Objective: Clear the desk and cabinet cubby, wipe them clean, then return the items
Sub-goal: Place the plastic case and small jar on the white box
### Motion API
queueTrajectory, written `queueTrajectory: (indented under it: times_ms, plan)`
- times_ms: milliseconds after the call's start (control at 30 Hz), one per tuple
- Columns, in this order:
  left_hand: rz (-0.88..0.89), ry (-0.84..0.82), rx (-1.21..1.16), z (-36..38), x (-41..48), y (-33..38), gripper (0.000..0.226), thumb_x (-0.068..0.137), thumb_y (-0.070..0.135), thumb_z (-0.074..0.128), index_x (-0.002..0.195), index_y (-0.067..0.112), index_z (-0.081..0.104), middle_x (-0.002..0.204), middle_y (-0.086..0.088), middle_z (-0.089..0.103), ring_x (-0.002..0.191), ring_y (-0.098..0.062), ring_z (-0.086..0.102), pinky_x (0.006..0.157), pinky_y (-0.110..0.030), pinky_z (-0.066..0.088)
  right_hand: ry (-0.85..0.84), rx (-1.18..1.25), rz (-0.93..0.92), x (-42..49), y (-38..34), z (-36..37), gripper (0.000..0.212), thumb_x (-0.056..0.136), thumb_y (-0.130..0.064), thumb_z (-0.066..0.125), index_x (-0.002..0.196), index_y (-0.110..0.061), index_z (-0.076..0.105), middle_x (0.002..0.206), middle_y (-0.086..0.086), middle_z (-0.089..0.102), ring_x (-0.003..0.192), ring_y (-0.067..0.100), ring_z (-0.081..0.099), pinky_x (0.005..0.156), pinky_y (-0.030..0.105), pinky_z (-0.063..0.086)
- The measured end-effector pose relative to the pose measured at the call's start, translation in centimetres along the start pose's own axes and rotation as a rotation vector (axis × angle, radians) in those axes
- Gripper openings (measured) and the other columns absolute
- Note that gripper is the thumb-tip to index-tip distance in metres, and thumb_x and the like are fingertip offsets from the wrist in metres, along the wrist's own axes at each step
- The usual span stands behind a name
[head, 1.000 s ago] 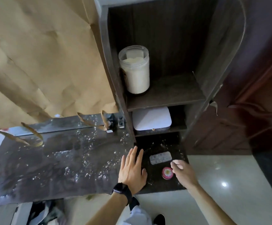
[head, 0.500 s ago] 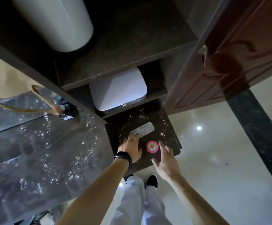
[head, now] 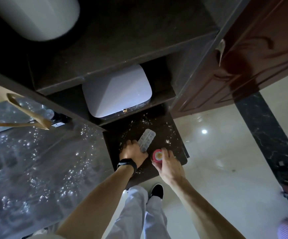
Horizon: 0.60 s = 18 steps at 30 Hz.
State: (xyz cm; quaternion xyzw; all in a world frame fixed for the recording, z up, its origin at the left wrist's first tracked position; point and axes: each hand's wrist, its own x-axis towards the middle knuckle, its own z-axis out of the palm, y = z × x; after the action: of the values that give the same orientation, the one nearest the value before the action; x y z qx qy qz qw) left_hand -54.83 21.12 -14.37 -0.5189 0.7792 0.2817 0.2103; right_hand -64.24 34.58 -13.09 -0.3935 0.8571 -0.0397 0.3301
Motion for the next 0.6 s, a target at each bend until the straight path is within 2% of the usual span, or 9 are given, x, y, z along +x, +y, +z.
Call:
queueTrajectory:
  times_ms: [100,200,267,367,467,533,600]
  plan:
    - [-0.041,-0.024,-0.236,-2.0,-3.9,-0.3,0.056,0.066,0.057,0.063,0.112,0.024,0.059,0.105,-0.001,0.061,0.091,-0.023,0.063,0.075,-0.037,0.058,0.015,0.047,0.002,-2.1,0.1,-2.2,0.067,0.092,-0.058,0.055,0.139,-0.014,0.036,0.126,0.008,0.051,0.107,0.024,0.064,0.083,0.034,0.057]
    - [-0.013,0.030,-0.362,-4.7,-8.5,-0.6,0.037,0.071,0.050,0.066,0.099,0.025,0.065,0.094,0.005,0.061,0.088,-0.020,0.063,0.074,-0.032,0.054,0.061,0.110,0.016,-4.4,-0.1,-5.0,0.069,0.090,-0.061,0.057,0.139,-0.016,0.036,0.126,0.006,0.051,0.105,0.022,0.065,0.082,0.032,0.056]
    - [-0.010,0.085,-0.429,-6.1,-11.3,-1.4,0.036,0.075,0.045,0.070,0.105,0.026,0.064,0.098,0.007,0.058,0.089,-0.017,0.060,0.075,-0.027,0.049,0.110,0.198,0.010,-6.1,-1.0,-7.0,0.068,0.089,-0.060,0.060,0.138,-0.018,0.039,0.125,0.003,0.053,0.097,0.018,0.069,0.079,0.029,0.053]
    - [-0.031,0.184,-0.501,-7.8,-14.2,-2.2,0.053,0.075,0.048,0.073,0.123,0.029,0.059,0.104,0.011,0.053,0.086,-0.010,0.053,0.075,-0.021,0.041,0.183,0.328,-0.035,-8.0,-2.8,-10.5,0.069,0.085,-0.061,0.065,0.136,-0.019,0.044,0.123,-0.001,0.053,0.085,0.010,0.068,0.073,0.015,0.050]
    - [-0.073,0.286,-0.558,-9.8,-16.3,-2.1,0.056,0.076,0.048,0.074,0.126,0.029,0.059,0.106,0.010,0.054,0.090,-0.011,0.056,0.076,-0.021,0.041,0.219,0.380,-0.159,-8.6,-4.2,-13.8,0.069,0.084,-0.054,0.071,0.136,-0.016,0.046,0.120,-0.002,0.052,0.094,0.008,0.060,0.070,0.002,0.047]
    - [-0.111,0.372,-0.615,-11.4,-17.3,-1.4,0.055,0.075,0.049,0.074,0.125,0.029,0.060,0.113,0.008,0.058,0.097,-0.013,0.060,0.077,-0.021,0.039,0.229,0.365,-0.264,-8.3,-5.3,-15.8,0.069,0.083,-0.052,0.072,0.136,-0.017,0.045,0.121,0.000,0.053,0.101,0.014,0.063,0.077,0.012,0.054]
    - [-0.149,0.446,-0.686,-12.8,-17.7,-0.7,0.056,0.075,0.050,0.072,0.125,0.029,0.060,0.117,0.007,0.059,0.103,-0.014,0.060,0.079,-0.022,0.039,0.248,0.337,-0.348,-7.7,-6.5,-17.6,0.070,0.083,-0.053,0.073,0.136,-0.018,0.045,0.125,0.003,0.054,0.108,0.019,0.062,0.085,0.032,0.059]
